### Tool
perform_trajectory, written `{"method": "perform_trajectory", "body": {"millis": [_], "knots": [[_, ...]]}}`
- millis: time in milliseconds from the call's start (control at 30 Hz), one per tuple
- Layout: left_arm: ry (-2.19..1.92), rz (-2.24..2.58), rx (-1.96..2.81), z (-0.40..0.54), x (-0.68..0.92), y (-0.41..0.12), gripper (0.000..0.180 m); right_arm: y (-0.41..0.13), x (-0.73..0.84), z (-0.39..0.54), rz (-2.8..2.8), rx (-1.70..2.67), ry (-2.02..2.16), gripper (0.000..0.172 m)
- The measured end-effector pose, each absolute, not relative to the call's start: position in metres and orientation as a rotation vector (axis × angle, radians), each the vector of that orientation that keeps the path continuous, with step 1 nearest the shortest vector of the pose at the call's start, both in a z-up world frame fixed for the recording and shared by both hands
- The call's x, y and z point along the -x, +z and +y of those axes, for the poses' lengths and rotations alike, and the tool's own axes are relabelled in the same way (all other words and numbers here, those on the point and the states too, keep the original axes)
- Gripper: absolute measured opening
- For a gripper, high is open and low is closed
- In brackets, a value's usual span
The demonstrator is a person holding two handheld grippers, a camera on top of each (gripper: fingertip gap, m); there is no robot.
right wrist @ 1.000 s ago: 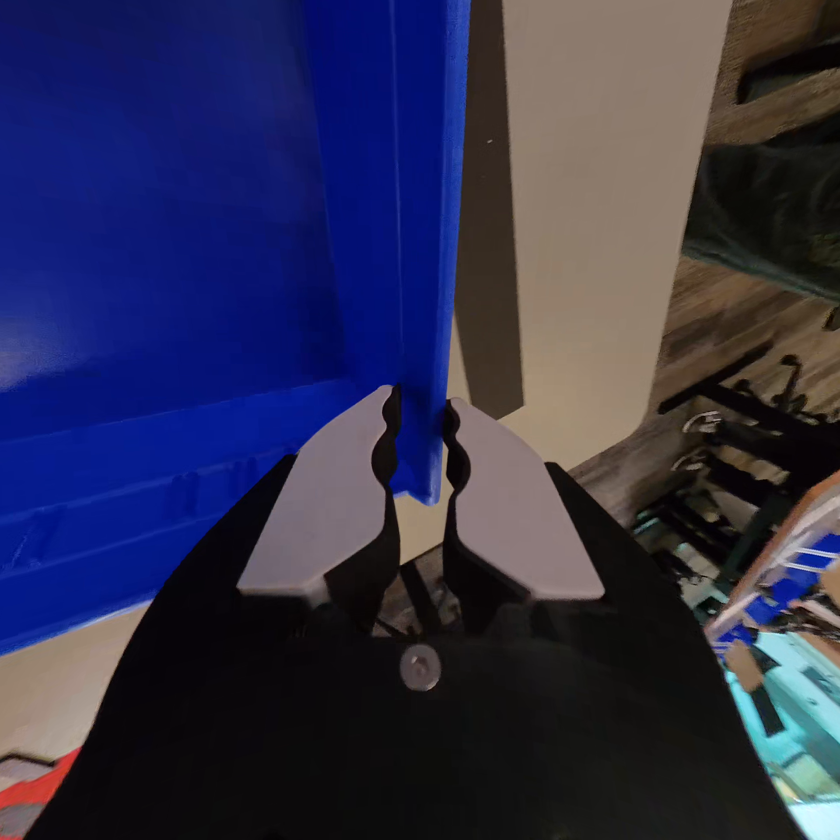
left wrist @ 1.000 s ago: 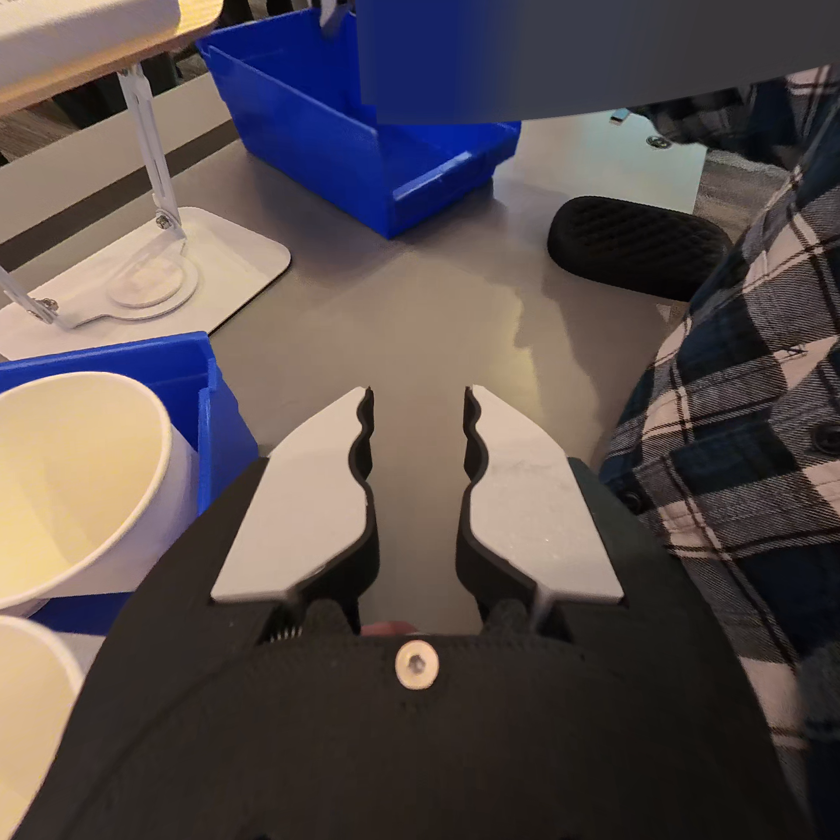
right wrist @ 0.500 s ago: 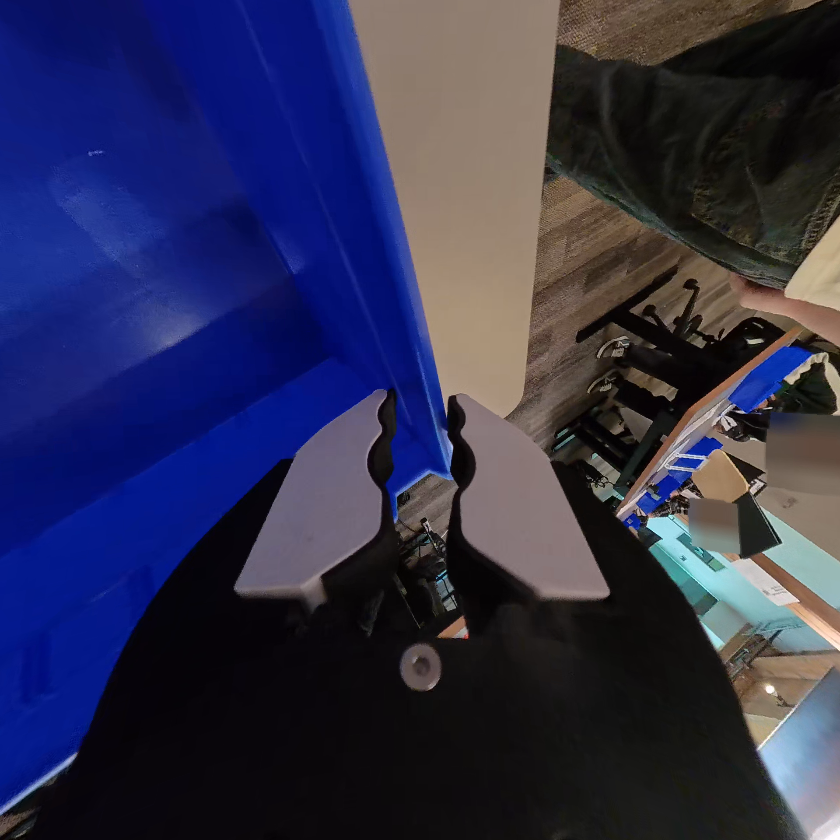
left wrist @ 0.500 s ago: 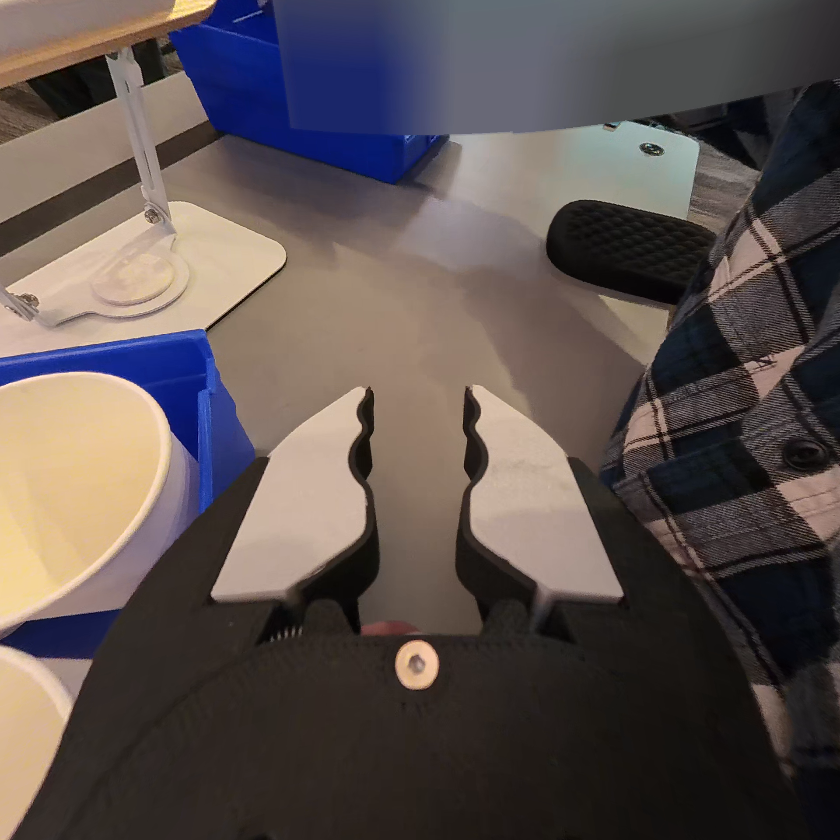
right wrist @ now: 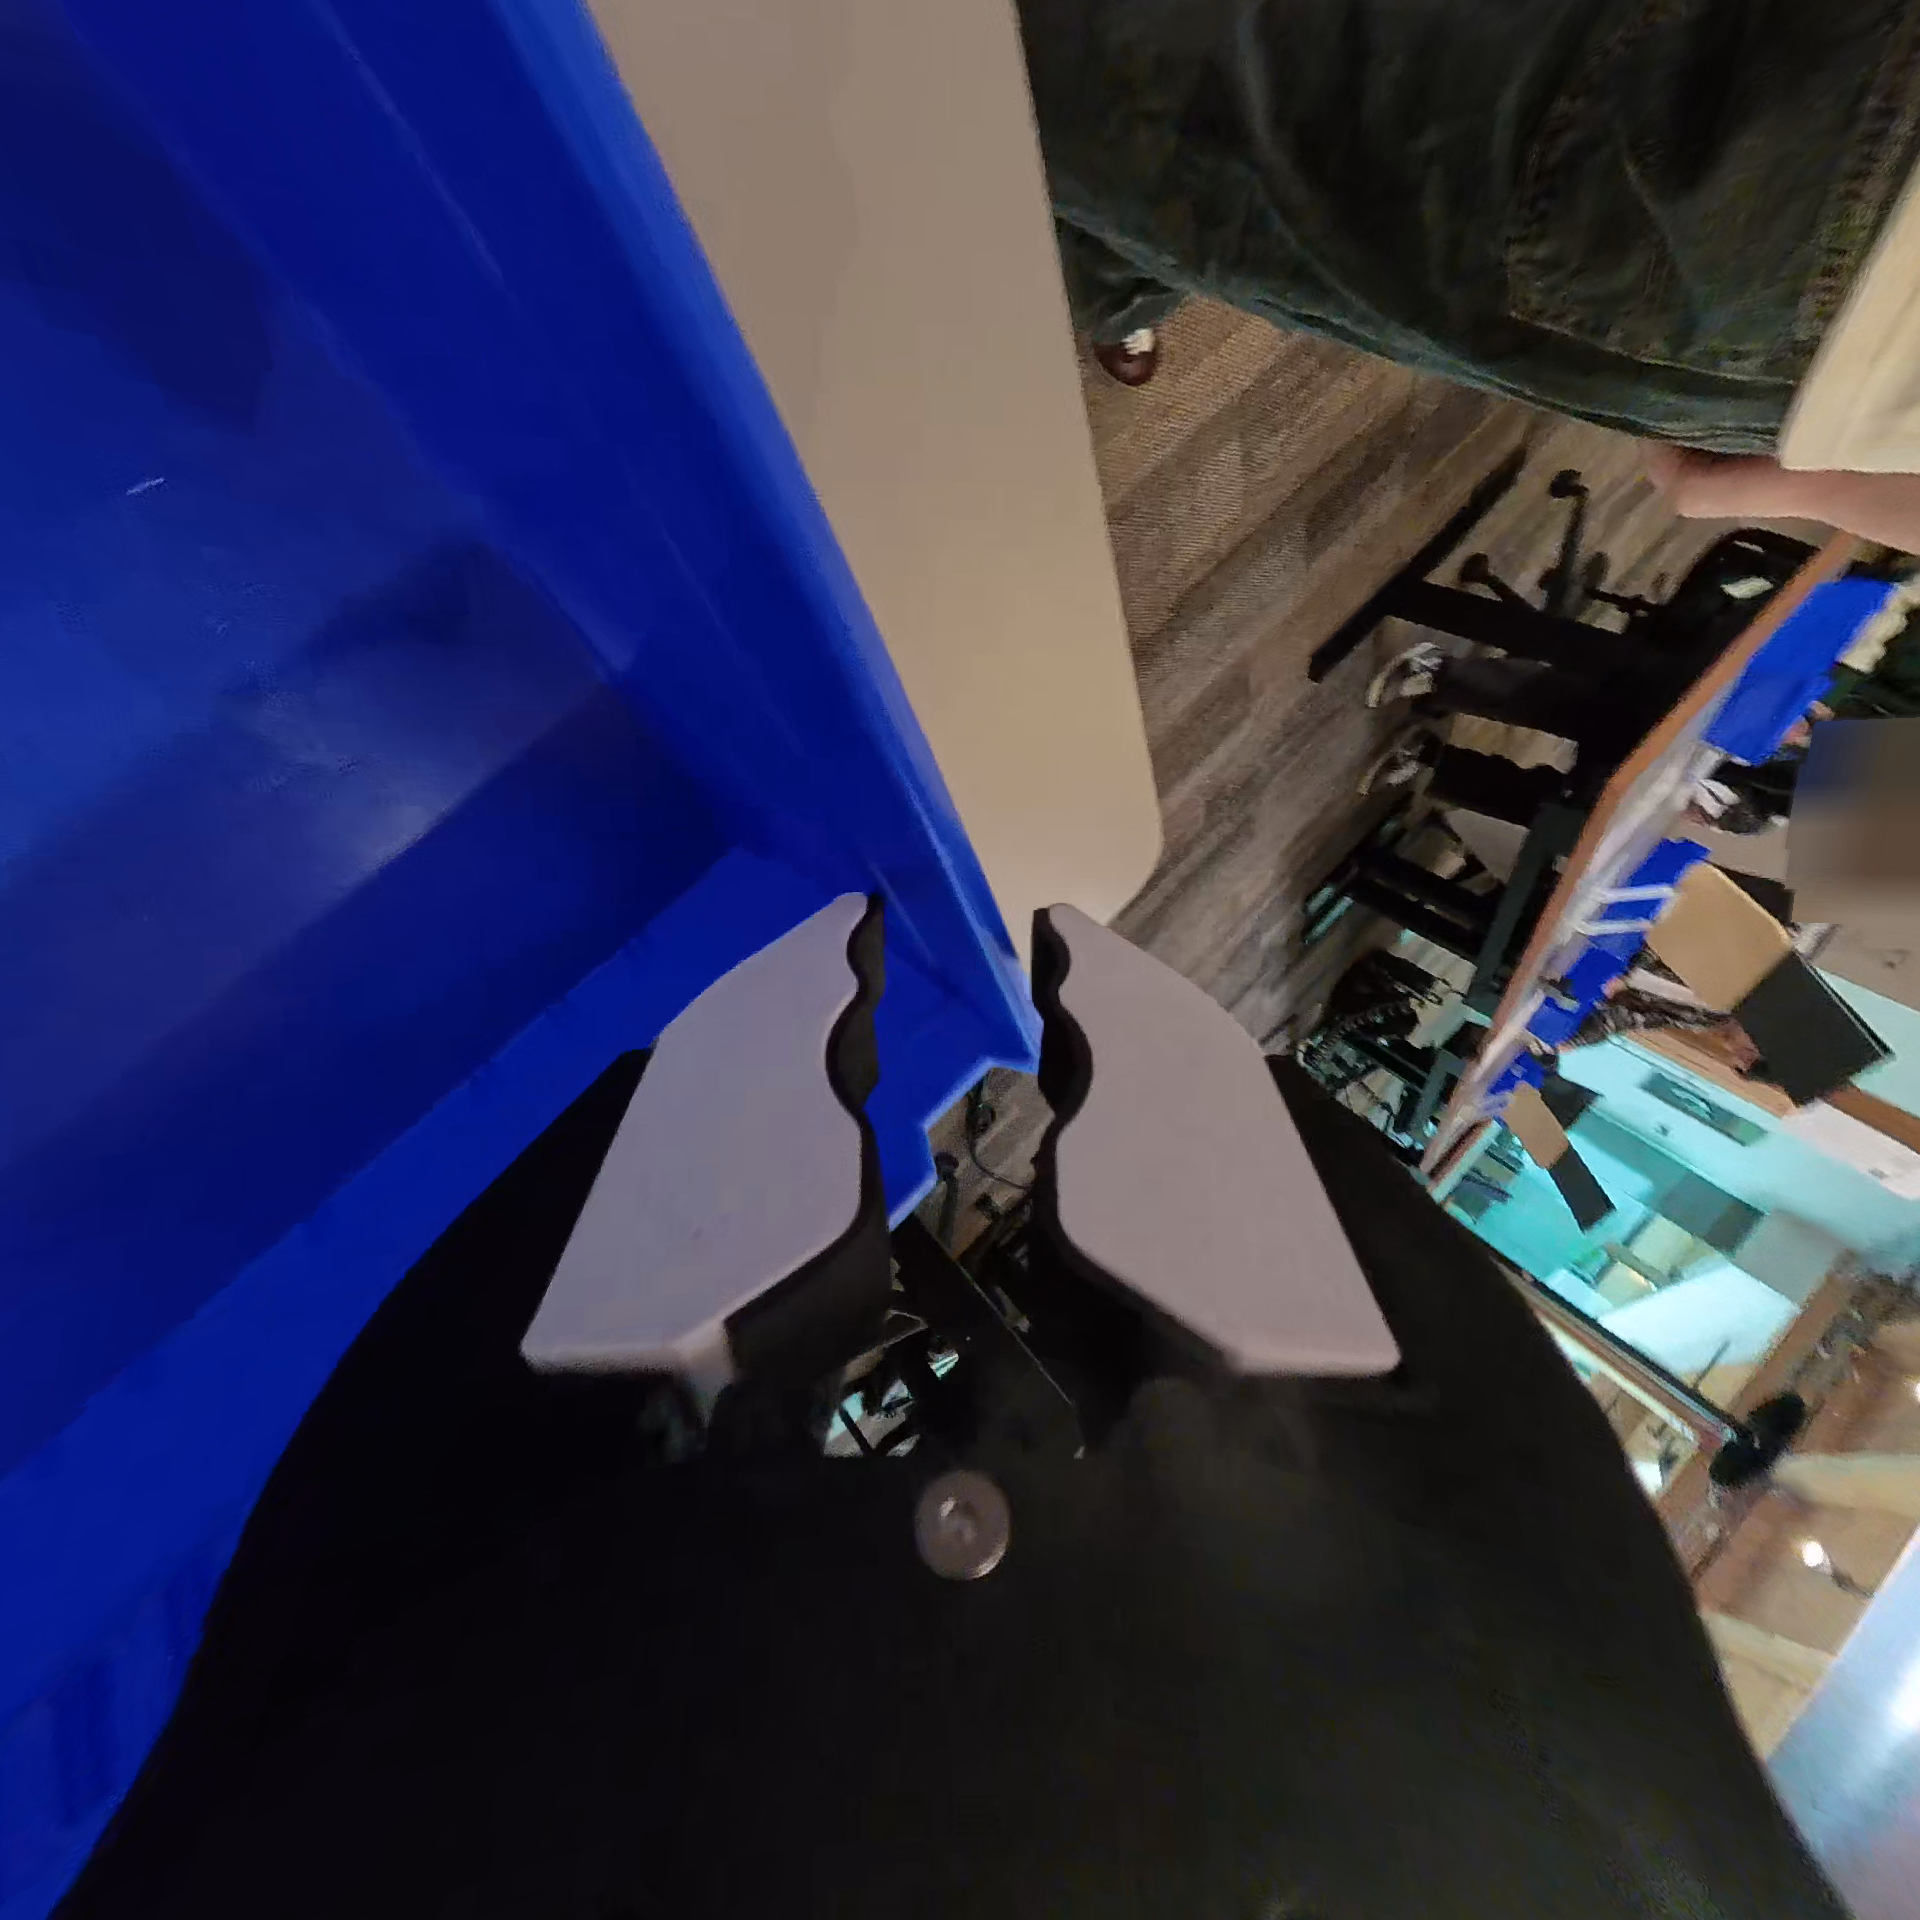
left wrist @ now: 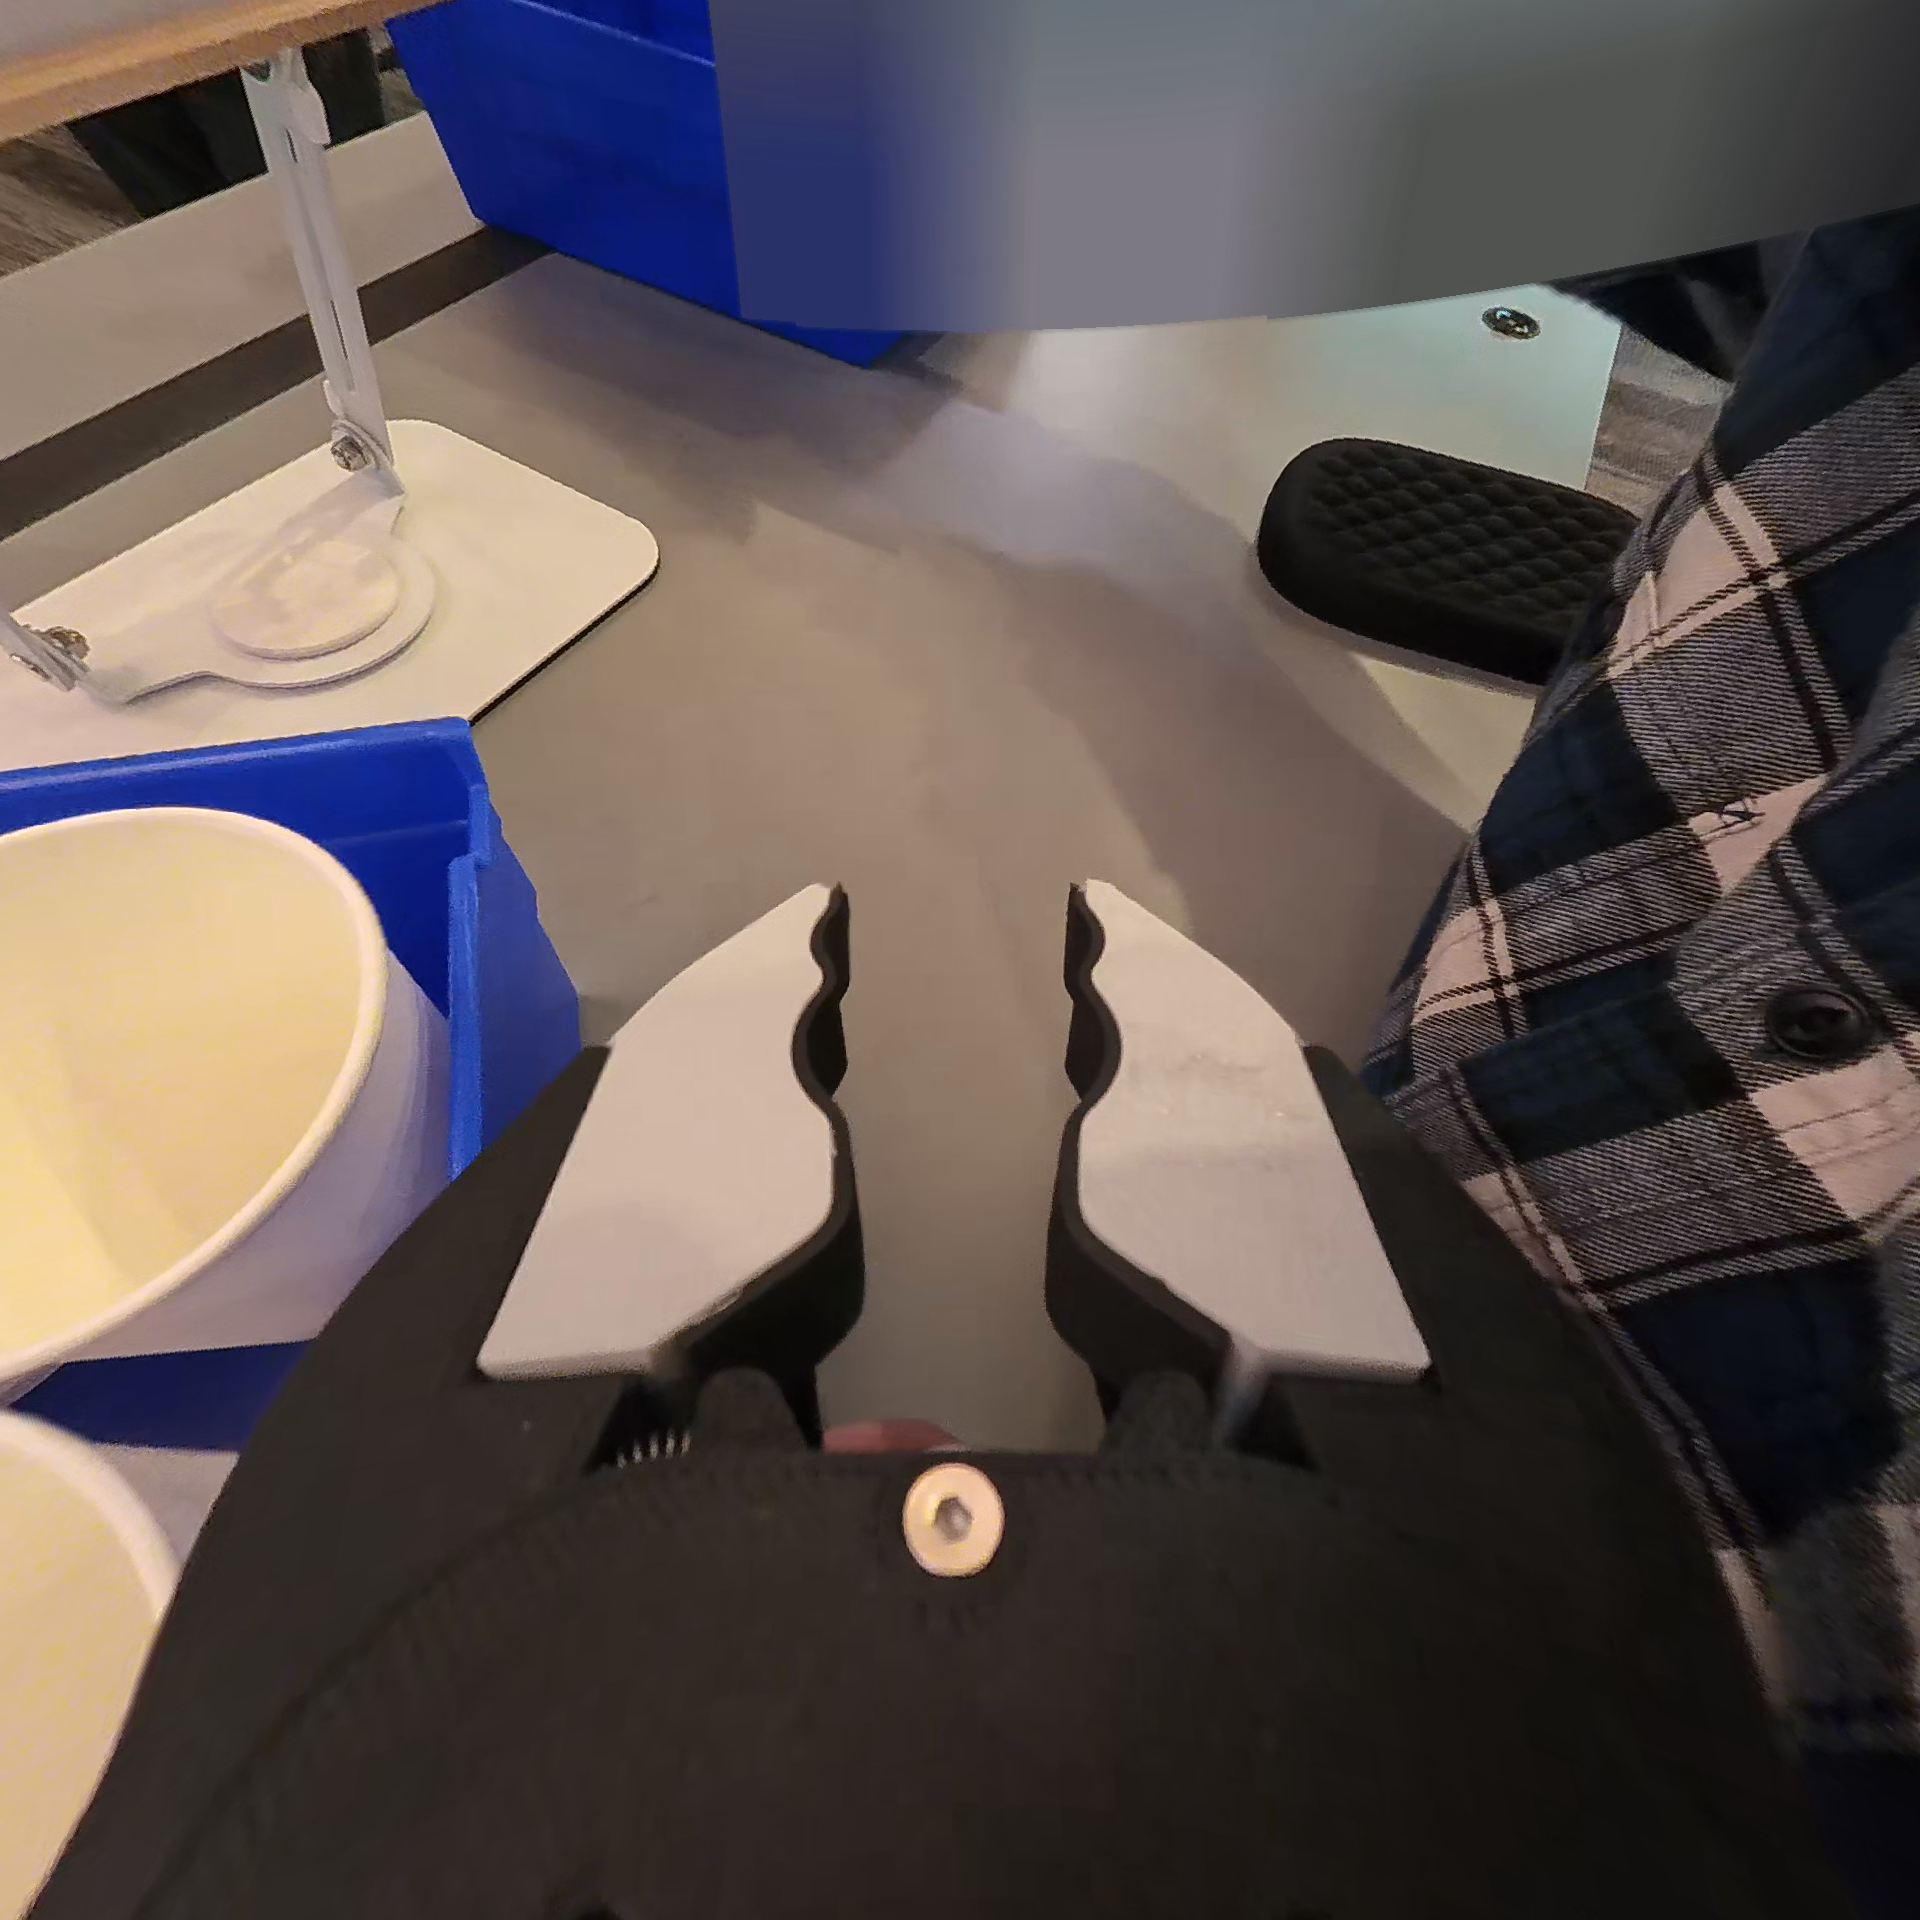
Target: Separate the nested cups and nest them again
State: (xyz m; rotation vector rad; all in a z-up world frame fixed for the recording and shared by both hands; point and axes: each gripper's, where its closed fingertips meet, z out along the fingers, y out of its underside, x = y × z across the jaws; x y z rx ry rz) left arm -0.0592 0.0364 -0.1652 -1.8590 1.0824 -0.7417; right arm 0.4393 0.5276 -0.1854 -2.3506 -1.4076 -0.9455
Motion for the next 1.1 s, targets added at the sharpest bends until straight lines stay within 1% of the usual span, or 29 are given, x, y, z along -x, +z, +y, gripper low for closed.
{"method": "perform_trajectory", "body": {"millis": [67,133,200,300,433,600,833,1000,1100], "knots": [[-0.724,1.077,1.857,0.036,0.063,-0.162,0.042,-0.169,-0.439,0.524,-1.326,2.301,-0.989,0.042],[-0.692,1.065,1.853,0.036,0.071,-0.157,0.043,-0.145,-0.44,0.51,-1.255,2.248,-1.051,0.046],[-0.691,1.029,1.847,0.037,0.079,-0.151,0.043,-0.121,-0.425,0.488,-1.245,2.162,-1.008,0.045],[-0.707,0.978,1.846,0.036,0.085,-0.147,0.043,-0.096,-0.382,0.43,-1.312,2.056,-0.823,0.035],[-0.664,0.982,1.846,0.034,0.084,-0.149,0.045,-0.088,-0.309,0.338,-1.44,1.933,-0.516,0.032],[-0.545,0.98,1.806,0.03,0.093,-0.135,0.051,-0.1,-0.219,0.253,-1.523,1.778,-0.228,0.03],[-0.181,0.836,1.828,0.027,0.18,-0.097,0.053,-0.143,-0.122,0.171,-1.781,1.655,0.037,0.033],[0.251,0.804,1.863,0.053,0.288,-0.058,0.049,-0.157,-0.055,0.119,-1.893,1.555,0.336,0.032],[0.28,0.802,1.901,0.087,0.333,-0.051,0.046,-0.167,-0.019,0.088,-1.992,1.483,0.49,0.031]]}}
